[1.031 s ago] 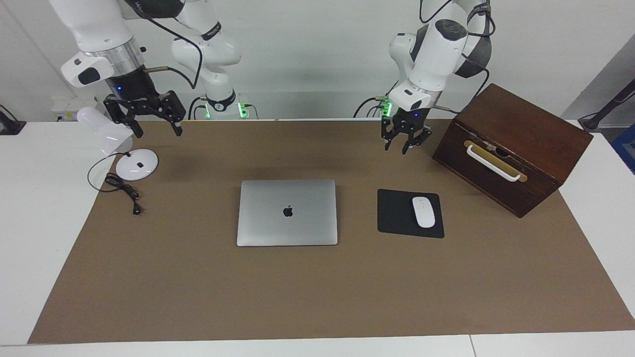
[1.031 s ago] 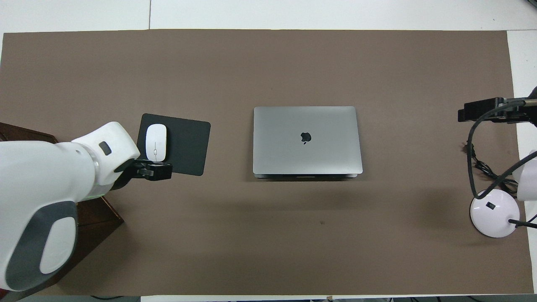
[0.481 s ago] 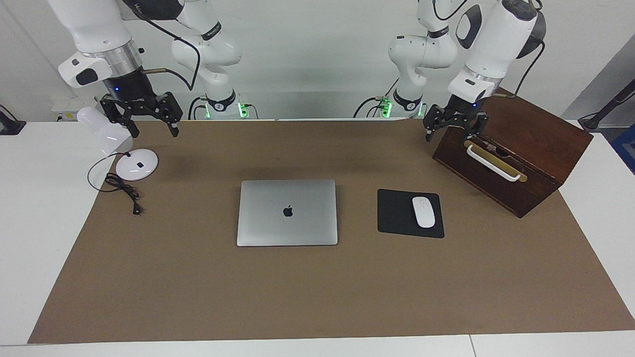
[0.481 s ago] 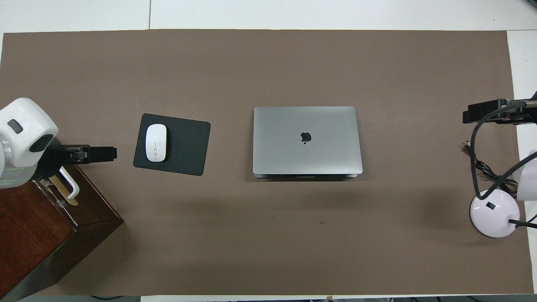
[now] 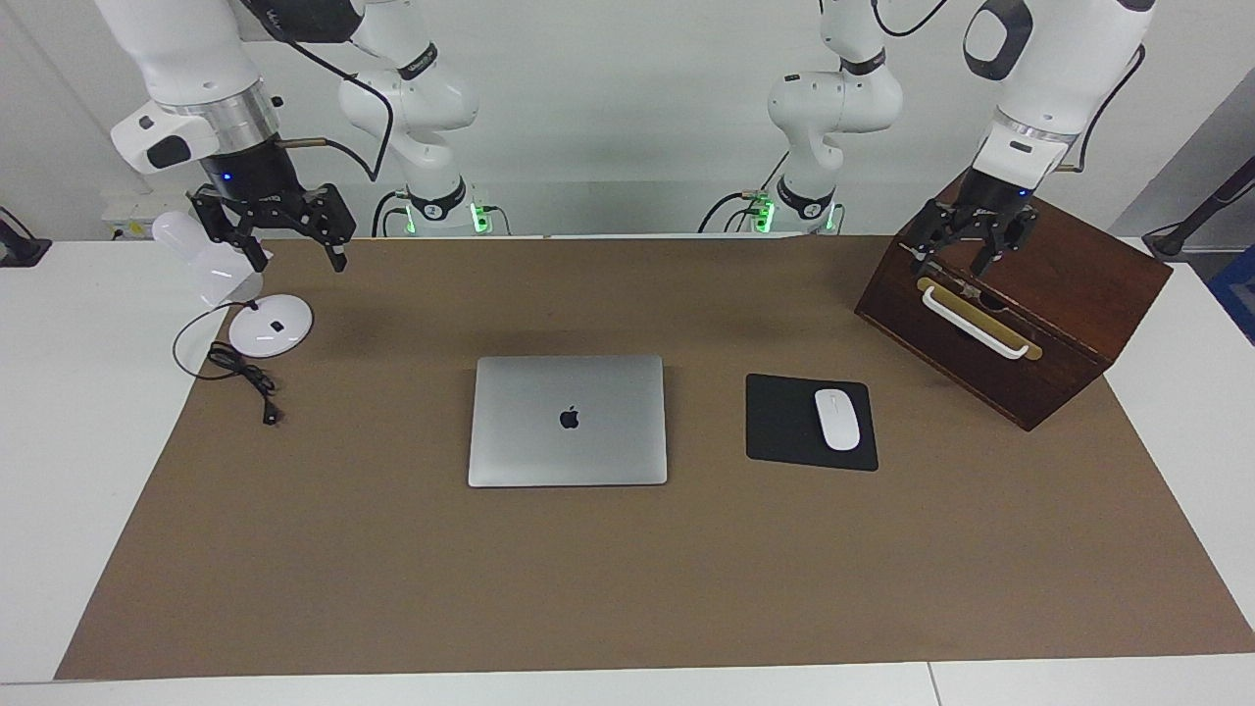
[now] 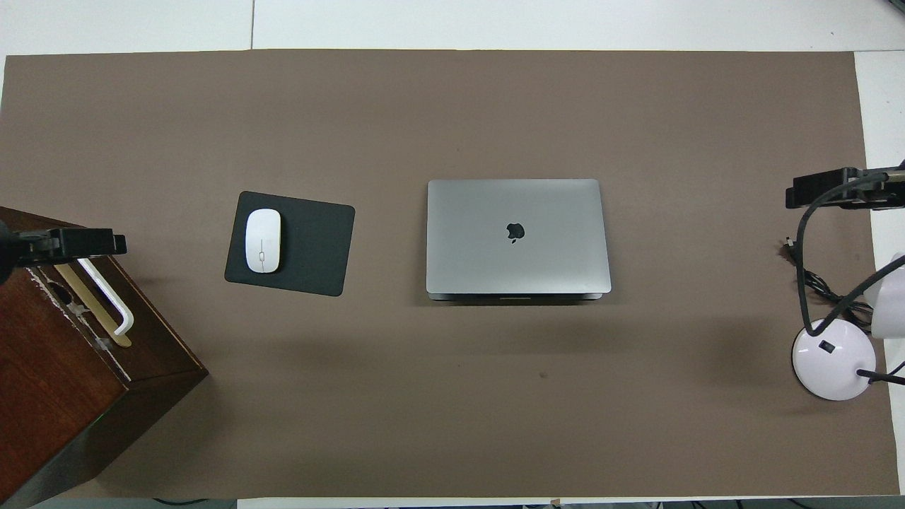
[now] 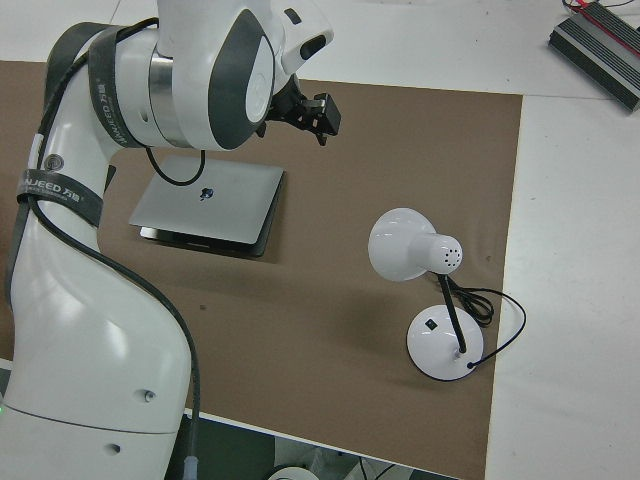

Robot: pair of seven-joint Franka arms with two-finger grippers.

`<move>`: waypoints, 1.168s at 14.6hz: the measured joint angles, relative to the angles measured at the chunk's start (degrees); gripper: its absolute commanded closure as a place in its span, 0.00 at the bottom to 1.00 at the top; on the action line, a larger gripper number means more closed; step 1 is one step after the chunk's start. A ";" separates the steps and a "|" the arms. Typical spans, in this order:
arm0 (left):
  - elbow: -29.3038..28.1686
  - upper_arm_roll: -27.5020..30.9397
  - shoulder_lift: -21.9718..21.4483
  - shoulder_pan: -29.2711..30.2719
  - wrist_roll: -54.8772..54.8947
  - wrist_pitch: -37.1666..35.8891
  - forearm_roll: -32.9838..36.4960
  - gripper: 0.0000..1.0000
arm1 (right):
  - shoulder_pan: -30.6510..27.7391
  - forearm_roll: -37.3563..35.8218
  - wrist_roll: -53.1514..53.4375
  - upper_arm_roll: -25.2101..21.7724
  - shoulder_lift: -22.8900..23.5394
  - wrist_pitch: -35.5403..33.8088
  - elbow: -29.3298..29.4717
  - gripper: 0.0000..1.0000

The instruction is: Close laptop with both arms

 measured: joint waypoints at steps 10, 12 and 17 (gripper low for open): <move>17.54 -0.03 8.24 2.90 0.00 -15.22 0.00 0.00 | -0.10 -0.03 0.00 0.00 0.00 -0.06 -0.33 0.00; 18.03 -0.03 8.81 3.01 0.00 -16.39 0.00 0.00 | -0.10 -0.03 0.00 0.00 0.00 -0.06 -0.35 0.00; 18.01 -0.57 11.06 2.92 0.04 -16.16 1.63 0.00 | -0.02 -0.03 0.00 0.04 0.00 -0.06 -0.38 0.00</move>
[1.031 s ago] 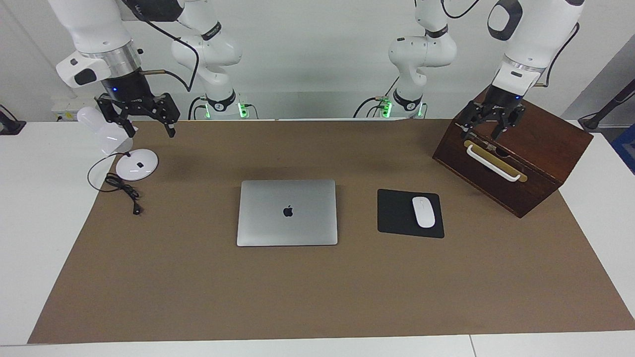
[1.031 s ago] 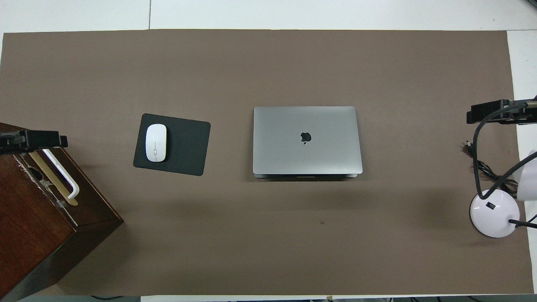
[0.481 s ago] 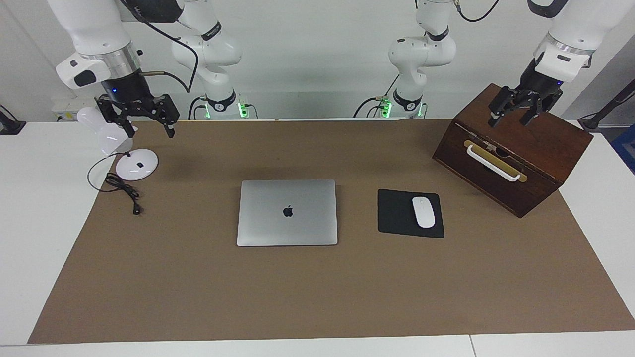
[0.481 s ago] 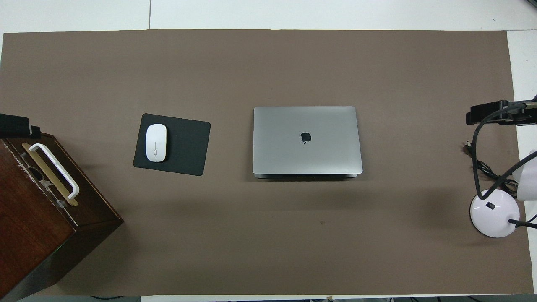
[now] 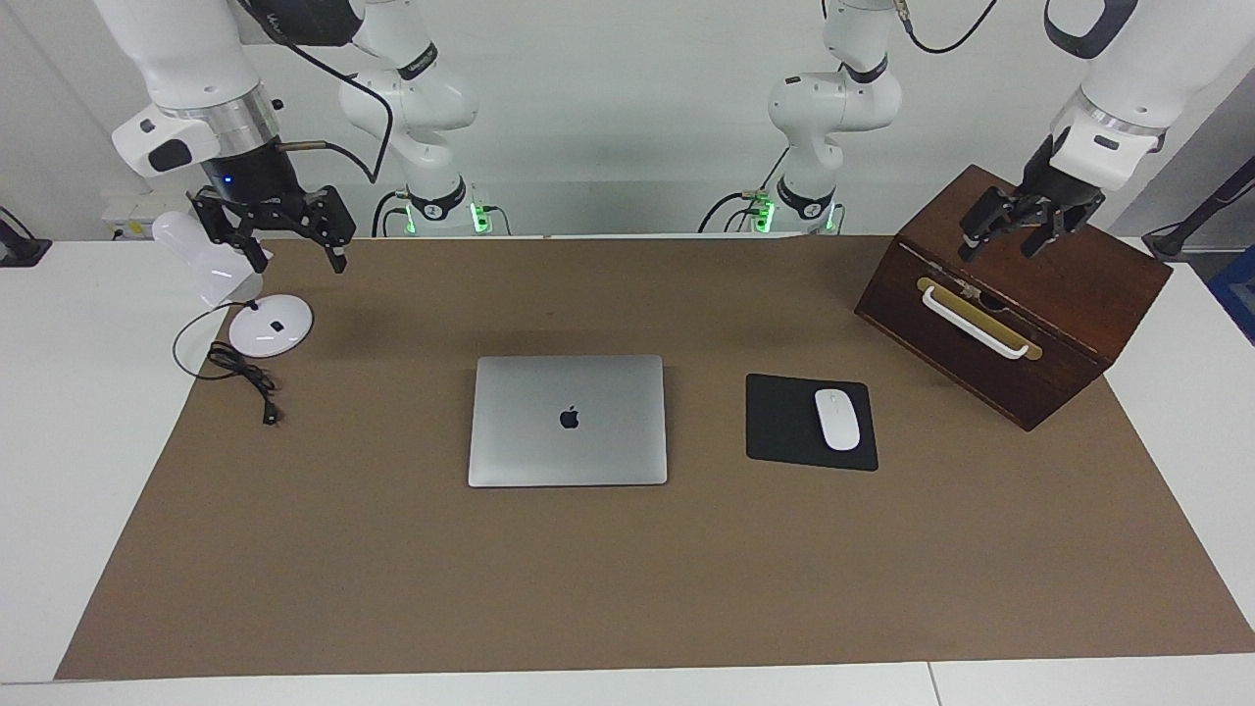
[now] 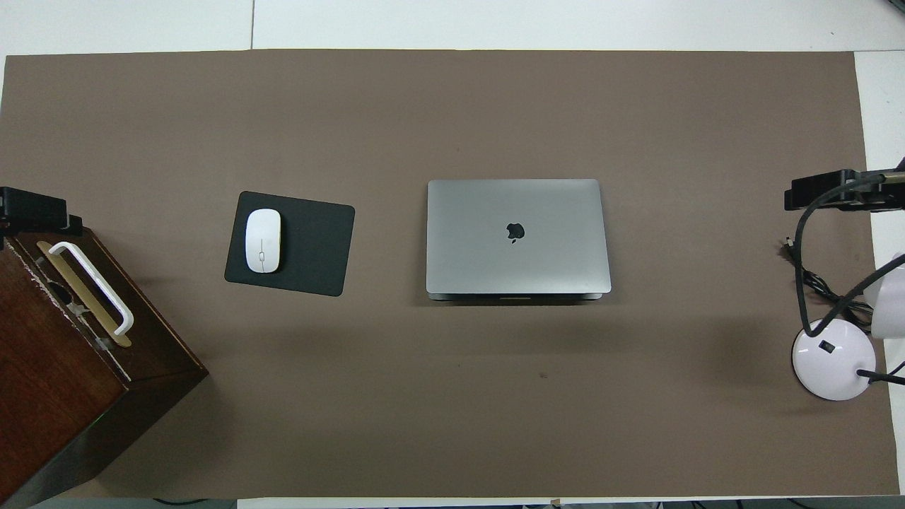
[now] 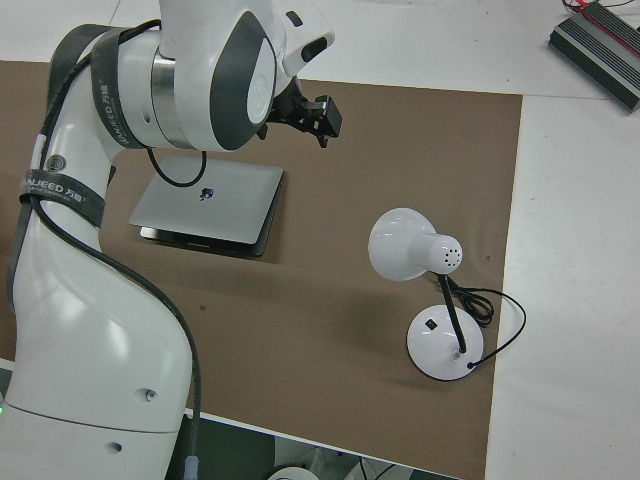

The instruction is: Close laptop with both arms

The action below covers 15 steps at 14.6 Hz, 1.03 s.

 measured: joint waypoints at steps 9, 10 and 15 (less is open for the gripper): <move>-1.46 -0.72 0.77 -0.45 3.04 3.40 0.86 0.00 | 0.01 0.00 0.00 0.00 0.00 0.00 -0.09 0.00; -1.46 -0.71 0.77 -0.45 3.05 3.41 0.86 0.00 | 0.01 0.00 0.00 0.00 0.00 0.00 -0.09 0.00; -1.46 -0.69 0.77 -0.45 3.05 3.44 0.86 0.00 | 0.03 0.00 0.00 0.01 0.00 0.00 -0.10 0.00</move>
